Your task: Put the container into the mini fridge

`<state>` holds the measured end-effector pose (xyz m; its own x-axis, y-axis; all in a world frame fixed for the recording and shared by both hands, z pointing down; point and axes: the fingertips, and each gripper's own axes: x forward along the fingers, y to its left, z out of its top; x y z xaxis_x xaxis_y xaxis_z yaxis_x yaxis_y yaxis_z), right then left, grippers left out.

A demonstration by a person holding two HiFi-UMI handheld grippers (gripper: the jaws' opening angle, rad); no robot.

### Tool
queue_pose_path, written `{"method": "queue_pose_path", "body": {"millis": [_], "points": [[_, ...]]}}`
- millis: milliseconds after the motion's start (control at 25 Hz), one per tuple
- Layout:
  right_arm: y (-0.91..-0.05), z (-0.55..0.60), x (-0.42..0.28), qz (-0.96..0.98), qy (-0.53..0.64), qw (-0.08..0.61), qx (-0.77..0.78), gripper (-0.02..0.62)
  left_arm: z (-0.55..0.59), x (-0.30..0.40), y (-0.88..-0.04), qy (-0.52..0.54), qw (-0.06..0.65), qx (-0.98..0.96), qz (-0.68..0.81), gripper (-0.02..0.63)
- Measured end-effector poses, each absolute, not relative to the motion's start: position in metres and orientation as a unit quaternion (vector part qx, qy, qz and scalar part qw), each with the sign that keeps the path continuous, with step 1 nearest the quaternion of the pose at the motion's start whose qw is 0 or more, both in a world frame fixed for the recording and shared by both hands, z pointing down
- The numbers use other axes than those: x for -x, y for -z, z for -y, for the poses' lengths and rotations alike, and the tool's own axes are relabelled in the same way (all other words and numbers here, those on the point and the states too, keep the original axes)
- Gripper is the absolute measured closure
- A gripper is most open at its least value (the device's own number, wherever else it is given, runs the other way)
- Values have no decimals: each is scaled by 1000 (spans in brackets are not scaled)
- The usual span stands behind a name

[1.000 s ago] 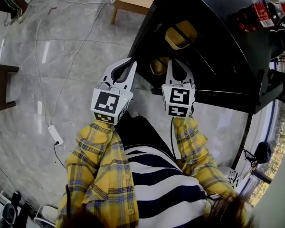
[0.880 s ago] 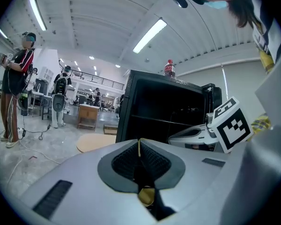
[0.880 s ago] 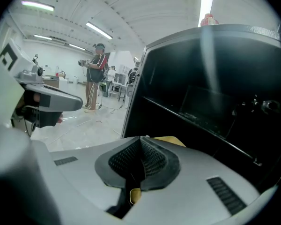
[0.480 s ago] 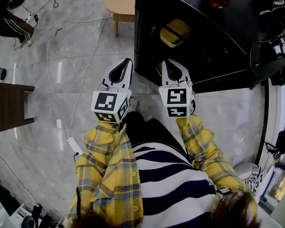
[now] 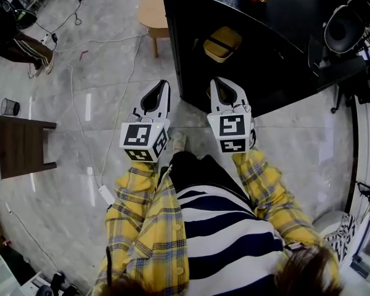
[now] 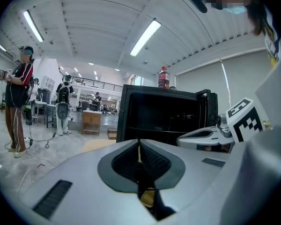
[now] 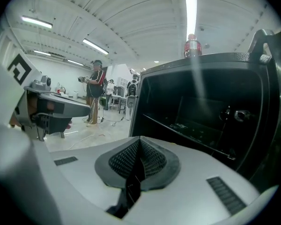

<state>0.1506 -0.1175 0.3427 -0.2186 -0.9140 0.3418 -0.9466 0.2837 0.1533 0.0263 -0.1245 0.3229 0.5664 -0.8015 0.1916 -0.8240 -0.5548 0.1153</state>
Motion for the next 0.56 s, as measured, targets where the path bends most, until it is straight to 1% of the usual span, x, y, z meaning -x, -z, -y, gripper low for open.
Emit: {"method": "queue_pose_path", "body": {"millis": [200, 560], "points": [[-333, 113, -156, 778, -43, 173, -602, 569, 123, -33, -312, -61, 84, -884, 457, 583], [-314, 120, -149, 770, -6, 184, -611, 569, 136, -30, -297, -53, 77, -896, 435, 582]]}}
